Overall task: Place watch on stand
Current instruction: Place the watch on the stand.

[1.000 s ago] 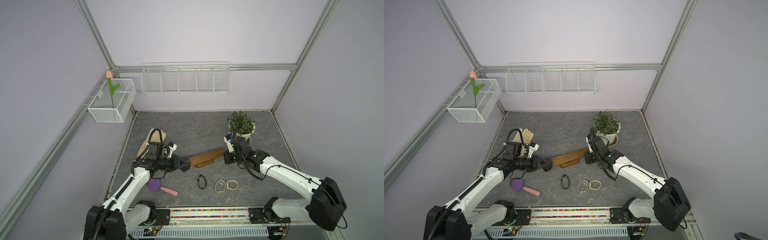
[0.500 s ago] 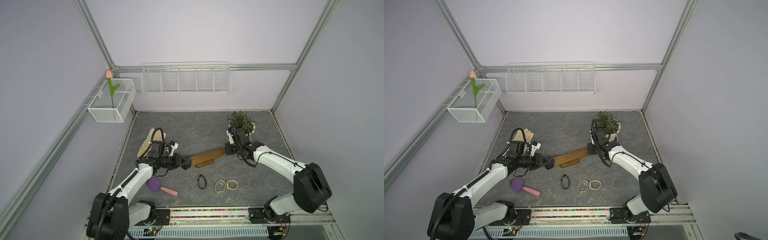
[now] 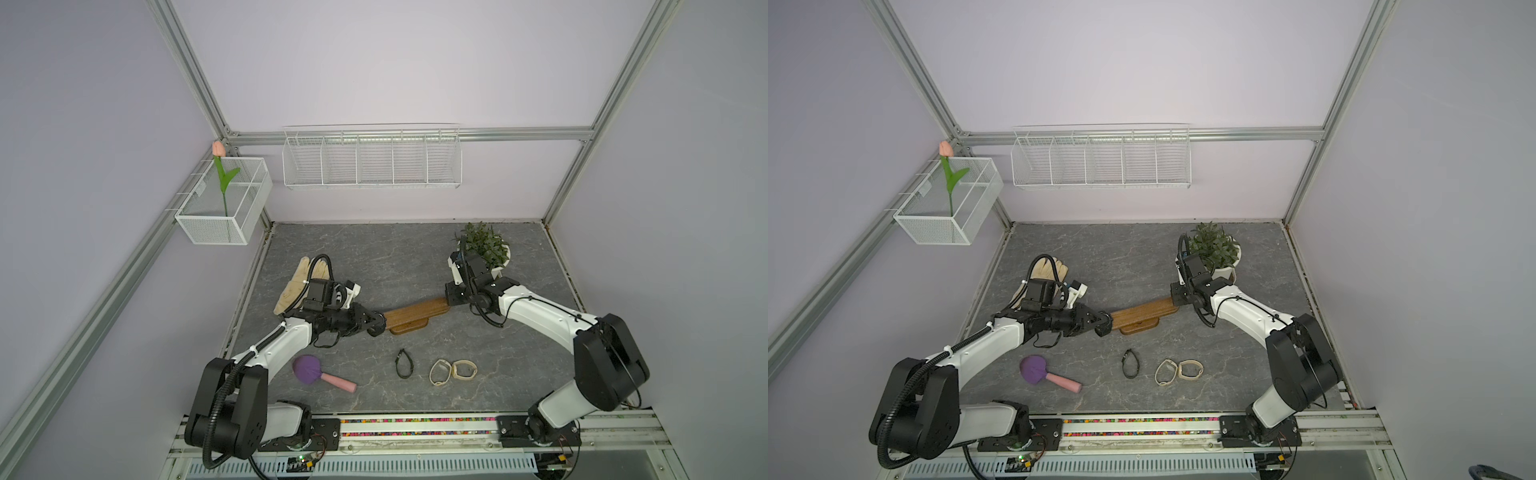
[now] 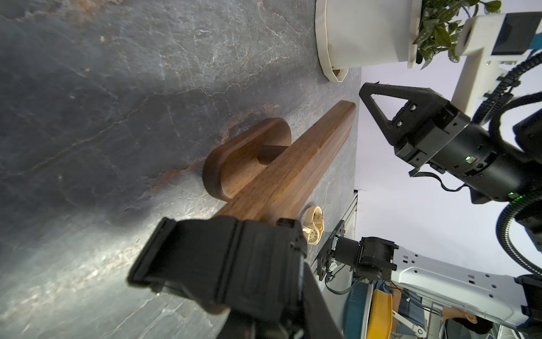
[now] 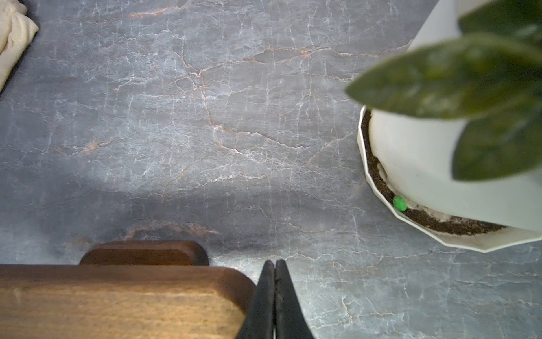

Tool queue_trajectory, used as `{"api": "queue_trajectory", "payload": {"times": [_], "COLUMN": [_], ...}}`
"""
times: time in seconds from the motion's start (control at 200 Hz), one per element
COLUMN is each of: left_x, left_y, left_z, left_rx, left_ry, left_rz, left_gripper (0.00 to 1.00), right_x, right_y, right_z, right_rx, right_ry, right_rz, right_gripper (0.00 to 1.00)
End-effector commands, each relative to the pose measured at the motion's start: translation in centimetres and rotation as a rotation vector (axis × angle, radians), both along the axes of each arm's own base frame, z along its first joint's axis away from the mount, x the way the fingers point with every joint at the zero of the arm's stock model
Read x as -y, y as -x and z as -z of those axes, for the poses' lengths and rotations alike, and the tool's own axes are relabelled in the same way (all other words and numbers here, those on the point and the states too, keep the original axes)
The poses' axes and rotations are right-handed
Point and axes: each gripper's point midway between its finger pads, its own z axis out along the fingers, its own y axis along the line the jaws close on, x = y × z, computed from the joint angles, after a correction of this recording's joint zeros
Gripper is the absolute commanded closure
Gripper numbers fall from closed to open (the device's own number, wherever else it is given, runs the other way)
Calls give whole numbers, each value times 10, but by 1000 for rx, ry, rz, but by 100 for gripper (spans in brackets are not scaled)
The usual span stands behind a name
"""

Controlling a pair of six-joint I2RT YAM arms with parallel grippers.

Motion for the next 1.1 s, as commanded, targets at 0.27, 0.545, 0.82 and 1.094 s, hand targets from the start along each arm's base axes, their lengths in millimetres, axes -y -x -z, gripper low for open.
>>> {"api": "queue_trajectory", "payload": {"times": [0.27, 0.545, 0.82, 1.094], "left_x": [30, 35, 38, 45], "left_y": [-13, -17, -21, -23], "left_z": [-22, -17, -19, -21], "left_rx": [62, 51, 53, 55], "left_ry": [46, 41, 46, 60], "left_rz": [74, 85, 95, 112], "left_gripper": [100, 100, 100, 100], "right_x": [-13, 3, 32, 21], "right_y": [-2, 1, 4, 8], "right_z": [4, 4, 0, 12], "right_rx": [-17, 7, 38, -20], "right_ry": [-54, 14, 112, 71], "right_rz": [-7, 31, 88, 61], "right_gripper": [93, 93, 93, 93]}}
